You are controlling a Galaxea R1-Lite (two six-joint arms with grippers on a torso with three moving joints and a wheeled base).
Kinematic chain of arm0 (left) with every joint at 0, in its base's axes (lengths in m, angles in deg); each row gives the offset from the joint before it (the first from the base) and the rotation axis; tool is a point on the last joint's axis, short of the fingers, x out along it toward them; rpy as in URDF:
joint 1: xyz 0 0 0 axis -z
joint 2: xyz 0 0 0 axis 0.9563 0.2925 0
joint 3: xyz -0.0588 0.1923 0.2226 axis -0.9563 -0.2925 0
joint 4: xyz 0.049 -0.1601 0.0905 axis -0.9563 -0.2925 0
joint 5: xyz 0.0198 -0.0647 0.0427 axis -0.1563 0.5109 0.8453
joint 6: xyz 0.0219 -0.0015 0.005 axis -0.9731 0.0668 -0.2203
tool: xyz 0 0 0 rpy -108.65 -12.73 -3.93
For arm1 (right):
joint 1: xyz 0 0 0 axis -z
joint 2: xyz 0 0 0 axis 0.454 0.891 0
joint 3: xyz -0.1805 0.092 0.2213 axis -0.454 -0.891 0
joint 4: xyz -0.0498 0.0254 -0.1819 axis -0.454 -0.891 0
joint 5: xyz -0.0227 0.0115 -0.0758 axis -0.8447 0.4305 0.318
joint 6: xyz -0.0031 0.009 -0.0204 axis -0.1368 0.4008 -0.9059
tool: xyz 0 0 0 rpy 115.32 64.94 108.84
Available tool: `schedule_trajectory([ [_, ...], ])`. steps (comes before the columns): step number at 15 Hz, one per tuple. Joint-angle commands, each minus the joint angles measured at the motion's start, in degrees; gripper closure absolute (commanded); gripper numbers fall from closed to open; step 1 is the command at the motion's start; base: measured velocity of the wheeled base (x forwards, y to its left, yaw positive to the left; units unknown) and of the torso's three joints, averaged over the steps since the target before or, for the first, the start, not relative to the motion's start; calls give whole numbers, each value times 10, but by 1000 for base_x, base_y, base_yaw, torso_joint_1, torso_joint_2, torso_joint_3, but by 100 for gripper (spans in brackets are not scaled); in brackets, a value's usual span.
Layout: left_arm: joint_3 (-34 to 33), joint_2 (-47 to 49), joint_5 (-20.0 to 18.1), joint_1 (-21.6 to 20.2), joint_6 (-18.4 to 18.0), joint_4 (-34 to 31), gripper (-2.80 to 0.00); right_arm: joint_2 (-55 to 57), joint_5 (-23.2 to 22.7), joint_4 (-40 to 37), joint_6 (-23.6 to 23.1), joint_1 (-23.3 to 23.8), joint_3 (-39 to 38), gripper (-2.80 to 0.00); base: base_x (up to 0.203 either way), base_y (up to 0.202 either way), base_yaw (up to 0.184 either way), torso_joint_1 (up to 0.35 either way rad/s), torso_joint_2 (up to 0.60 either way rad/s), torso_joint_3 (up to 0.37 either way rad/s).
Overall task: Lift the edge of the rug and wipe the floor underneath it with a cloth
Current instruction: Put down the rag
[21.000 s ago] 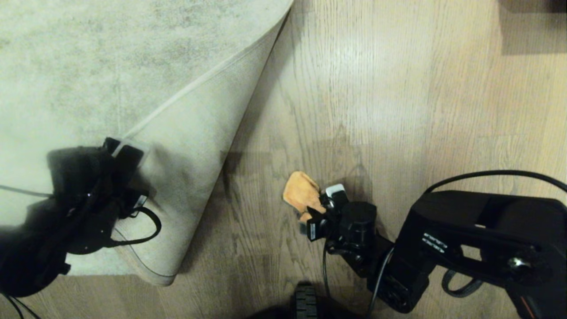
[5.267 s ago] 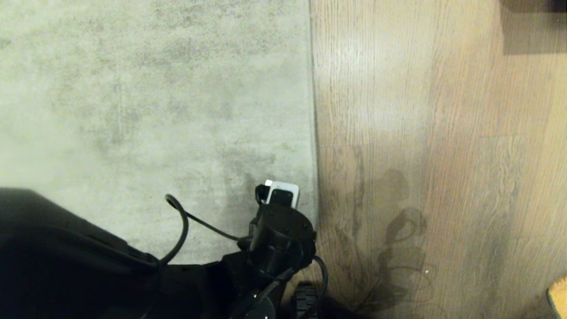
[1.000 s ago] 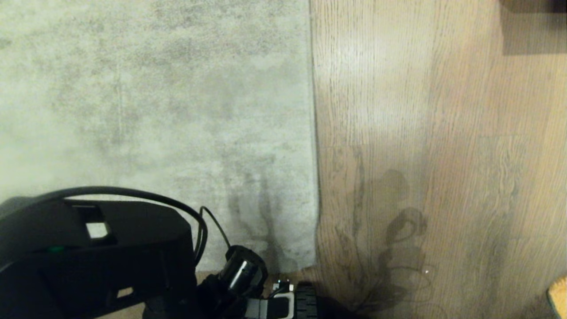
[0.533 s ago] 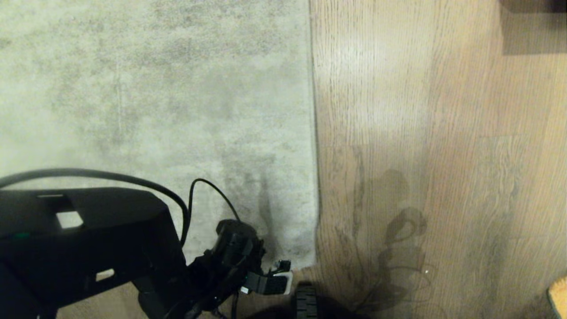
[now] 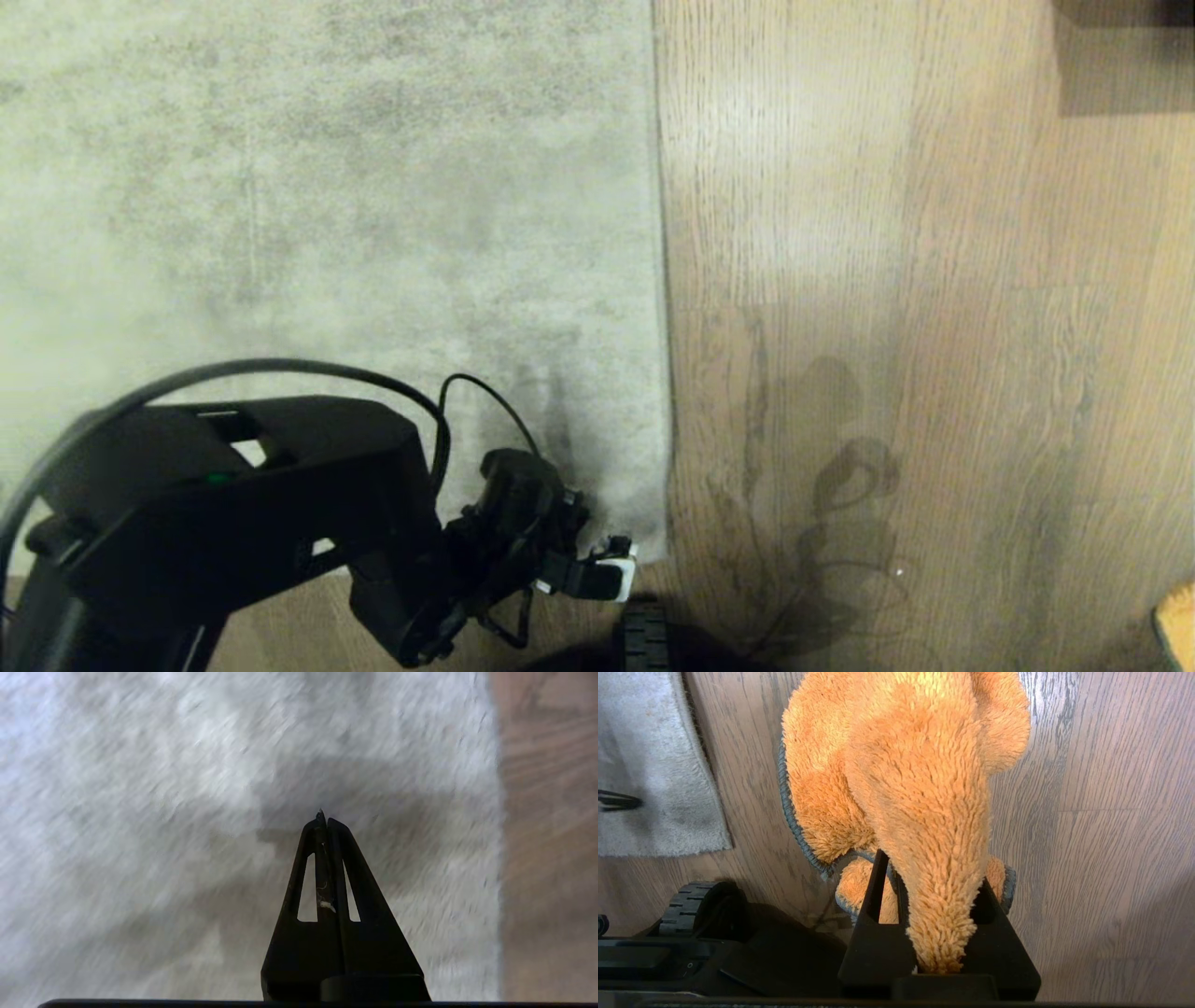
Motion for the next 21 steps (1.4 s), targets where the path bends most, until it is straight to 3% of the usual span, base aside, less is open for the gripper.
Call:
schedule_trajectory([
  [1, 24, 42, -3, 5, -4, 4, 0, 1, 0, 0, 0, 0, 0, 0, 0, 0, 0, 0, 0, 0],
  [12, 57, 72, -40, 8, 12, -1, 0, 1, 0, 0, 0, 0, 0, 0, 0, 0, 0, 0, 0, 0],
  [17, 23, -42, -54, 14, 10, -27, 0, 1, 0, 0, 0, 0, 0, 0, 0, 0, 0, 0, 0, 0],
  [21, -64, -197, -59, 13, 17, -37, 0, 1, 0, 0, 0, 0, 0, 0, 0, 0, 0, 0, 0, 0],
])
